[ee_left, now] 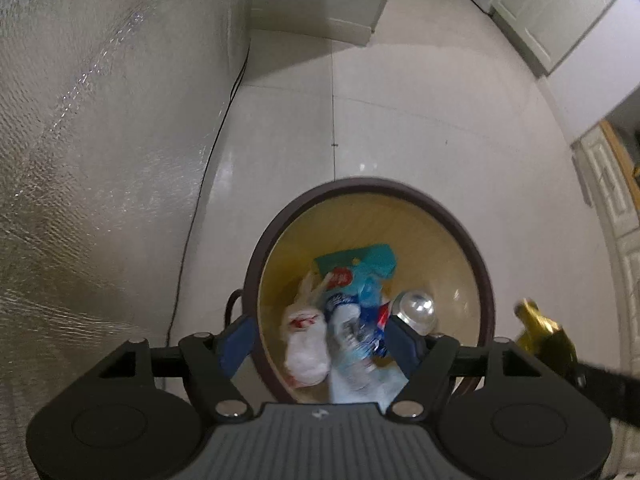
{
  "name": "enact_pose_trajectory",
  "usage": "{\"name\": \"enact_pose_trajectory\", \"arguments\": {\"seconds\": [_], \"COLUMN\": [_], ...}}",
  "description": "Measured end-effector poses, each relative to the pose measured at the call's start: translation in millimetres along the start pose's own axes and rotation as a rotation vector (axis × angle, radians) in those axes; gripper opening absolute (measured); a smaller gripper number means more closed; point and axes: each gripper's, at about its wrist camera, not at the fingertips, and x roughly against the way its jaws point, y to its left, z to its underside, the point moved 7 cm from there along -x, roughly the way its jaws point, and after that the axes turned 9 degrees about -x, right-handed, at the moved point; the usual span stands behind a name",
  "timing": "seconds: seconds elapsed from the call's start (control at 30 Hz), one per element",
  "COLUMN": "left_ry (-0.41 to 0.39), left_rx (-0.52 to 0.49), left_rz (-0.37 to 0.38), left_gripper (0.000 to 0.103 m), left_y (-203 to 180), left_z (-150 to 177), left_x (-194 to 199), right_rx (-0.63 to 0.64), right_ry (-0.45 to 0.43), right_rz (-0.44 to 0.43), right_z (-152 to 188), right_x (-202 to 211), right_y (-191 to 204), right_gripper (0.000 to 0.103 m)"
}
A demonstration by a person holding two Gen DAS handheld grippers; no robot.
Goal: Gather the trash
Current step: 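Carry the white bag and gold wrapper with both tools over the yellow bucket, then open the left tool to drop the bag while the right tool drops the wrapper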
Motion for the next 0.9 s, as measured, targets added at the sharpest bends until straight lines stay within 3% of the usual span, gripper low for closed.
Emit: {"name": "enact_pose_trajectory", "arguments": {"seconds": [0.3, 0.63, 0.73, 0.87, 0.9], "left_ry": [0.043, 0.064, 0.072, 0.071, 0.071], "left_rx": [-0.05, -0.047, -0.058, -0.071, -0.073], "left_rz": [-0.038, -0.058, -0.058, -0.082, -0.087], "left_gripper": [0.089, 0.101, 0.103, 0.103, 0.103], "left_y": [3.0, 8.1, 5.2, 4.8, 4.9], "left_z": [10.9, 18.2, 19.6, 19.6, 19.5], "left_x": [9.5, 22.5, 28.1, 38.6, 40.9], "right_rx": [-0.03, -0.008, 0.004, 0.018, 0.017], "right_ry": [0.038, 0.047, 0.038, 0.008, 0.005], "right_rz": [0.001, 0.027, 0.02, 0.021, 0.018], "right_z": [5.4, 13.6, 14.4, 15.1, 13.6], "right_x": [-9.6, -0.5, 5.4, 17.4, 18.9], "right_y": [-8.4, -17.4, -15.4, -15.9, -16.5], "right_gripper": [0.037, 0.042, 0.053, 0.082, 0.085]}}
